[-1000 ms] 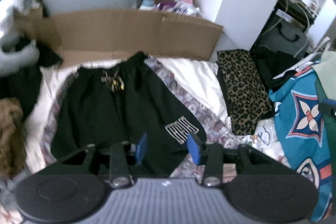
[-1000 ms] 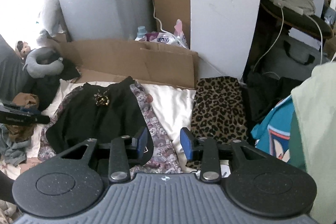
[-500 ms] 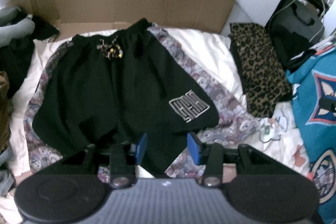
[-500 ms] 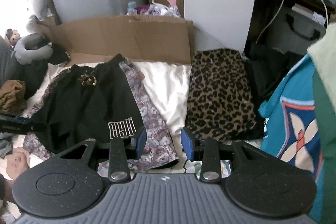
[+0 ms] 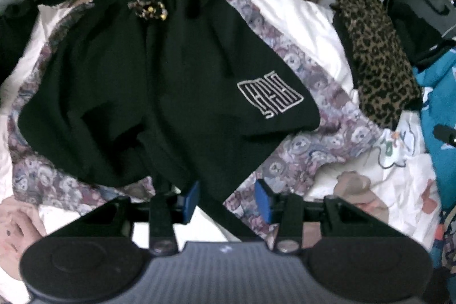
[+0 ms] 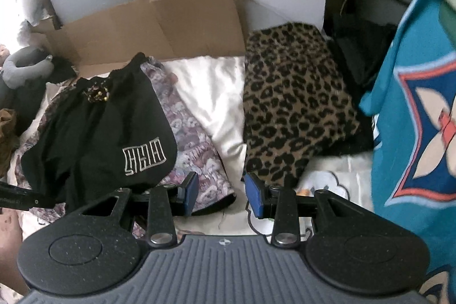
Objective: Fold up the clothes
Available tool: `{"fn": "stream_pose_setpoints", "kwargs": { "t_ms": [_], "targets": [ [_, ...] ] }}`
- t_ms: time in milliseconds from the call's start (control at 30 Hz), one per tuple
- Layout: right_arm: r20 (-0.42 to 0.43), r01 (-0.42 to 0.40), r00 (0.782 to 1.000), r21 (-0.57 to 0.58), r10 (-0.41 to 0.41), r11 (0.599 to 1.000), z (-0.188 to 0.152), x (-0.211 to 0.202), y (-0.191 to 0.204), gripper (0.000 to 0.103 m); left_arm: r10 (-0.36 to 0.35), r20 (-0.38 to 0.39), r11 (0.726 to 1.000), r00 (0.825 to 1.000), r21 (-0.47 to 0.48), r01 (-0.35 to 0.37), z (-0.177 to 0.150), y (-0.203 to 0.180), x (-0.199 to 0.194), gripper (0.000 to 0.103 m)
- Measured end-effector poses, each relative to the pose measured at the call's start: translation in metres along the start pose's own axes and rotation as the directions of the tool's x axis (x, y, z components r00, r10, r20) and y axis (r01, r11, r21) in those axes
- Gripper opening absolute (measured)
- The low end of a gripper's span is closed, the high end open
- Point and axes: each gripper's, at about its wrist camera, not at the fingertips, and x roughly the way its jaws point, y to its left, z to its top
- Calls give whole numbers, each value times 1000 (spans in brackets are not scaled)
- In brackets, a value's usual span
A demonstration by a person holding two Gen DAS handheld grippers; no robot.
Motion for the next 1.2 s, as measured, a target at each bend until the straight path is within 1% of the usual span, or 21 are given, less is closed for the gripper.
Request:
{"fn": "stream_pose_setpoints", "kwargs": {
  "t_ms": [100,200,300,333,400,467,567,667,733,900,967,1067,1167,1200],
  "targets": [
    [-7,-15,1000,24,16,1000,-13,15,-11,43,0,-3,1000,1000,0,0,-4,0,12,46],
    [-10,-35,999,40,36,999,-24,31,-19,43,-6,-12,1000,1000,-24,6,-5,4,23,46],
    [-18,-43,999,32,43,999,-36,50,-23,43,-48,-26,998,998,-45,47,-12,11,35,46],
    [-17,-49,999,30,49,998,-39,56,-24,43,-48,-33,998,998,-41,46,-14,12,39,46],
    [-9,-63,998,37,64,997,-42,65,-25,43,-49,-43,997,998,-59,46,-18,18,45,46],
    [12,-83,996,53,83,995,-45,71,-27,43,-71,-50,993,996,-97,65,-20,26,49,46],
    [36,-105,994,85,102,991,-46,79,-32,43,-67,-58,991,996,-124,59,-25,32,53,46],
    [54,-123,992,110,118,986,-47,85,-36,43,-99,-83,983,992,-165,84,-33,36,59,46],
    [58,-124,991,114,118,986,-49,90,-37,43,-121,-99,979,988,-175,102,-37,35,65,46],
    [81,-117,991,72,111,991,-50,95,-37,43,-165,-64,966,984,-212,148,-40,34,70,45],
    [85,-112,991,87,105,990,-49,96,-42,43,-194,-76,953,978,-251,170,-40,35,77,45],
    [95,-99,992,120,88,988,-47,98,-51,43,-199,-103,938,975,-308,159,-42,39,88,45],
    [104,-106,990,154,91,982,-47,99,-57,43,-216,-103,928,971,-330,171,-46,41,91,45],
    [107,-110,990,166,93,980,-46,100,-58,43,-217,-103,931,971,-321,174,-47,41,92,45]
  ]
}}
